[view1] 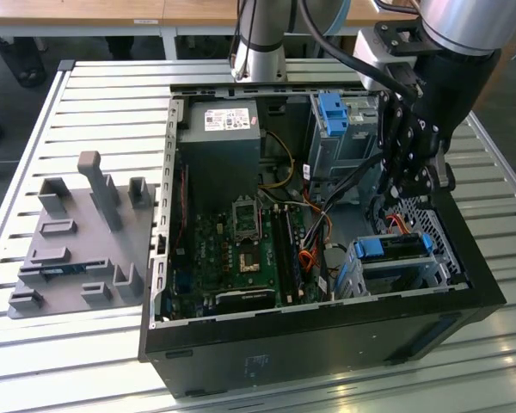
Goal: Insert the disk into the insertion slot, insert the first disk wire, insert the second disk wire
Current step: 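Insert the second disk wire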
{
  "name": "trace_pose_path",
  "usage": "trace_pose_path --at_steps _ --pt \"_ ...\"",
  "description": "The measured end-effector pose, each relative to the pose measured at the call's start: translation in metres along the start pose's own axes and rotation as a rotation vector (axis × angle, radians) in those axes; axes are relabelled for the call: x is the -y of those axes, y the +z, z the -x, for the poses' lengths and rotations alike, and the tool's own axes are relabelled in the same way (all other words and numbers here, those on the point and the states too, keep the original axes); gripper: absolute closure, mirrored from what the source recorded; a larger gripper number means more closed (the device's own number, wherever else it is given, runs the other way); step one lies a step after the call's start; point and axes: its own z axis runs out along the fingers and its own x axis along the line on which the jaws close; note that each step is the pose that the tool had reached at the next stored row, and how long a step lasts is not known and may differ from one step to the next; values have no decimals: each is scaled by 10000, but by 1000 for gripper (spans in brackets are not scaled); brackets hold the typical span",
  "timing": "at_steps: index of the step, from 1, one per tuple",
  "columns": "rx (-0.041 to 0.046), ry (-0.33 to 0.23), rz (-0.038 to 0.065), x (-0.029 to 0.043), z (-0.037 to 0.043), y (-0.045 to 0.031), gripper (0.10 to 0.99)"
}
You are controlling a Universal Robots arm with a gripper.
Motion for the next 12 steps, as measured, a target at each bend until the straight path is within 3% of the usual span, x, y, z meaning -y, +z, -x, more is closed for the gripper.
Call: trace_pose_path --at_steps 6,7,10,12 --pt "3 21 18 4 50 35 839" --pt "2 25 25 6 59 43 776" --pt "2 52 34 11 70 74 776" --pt "-64 76 37 13 72 92 776"
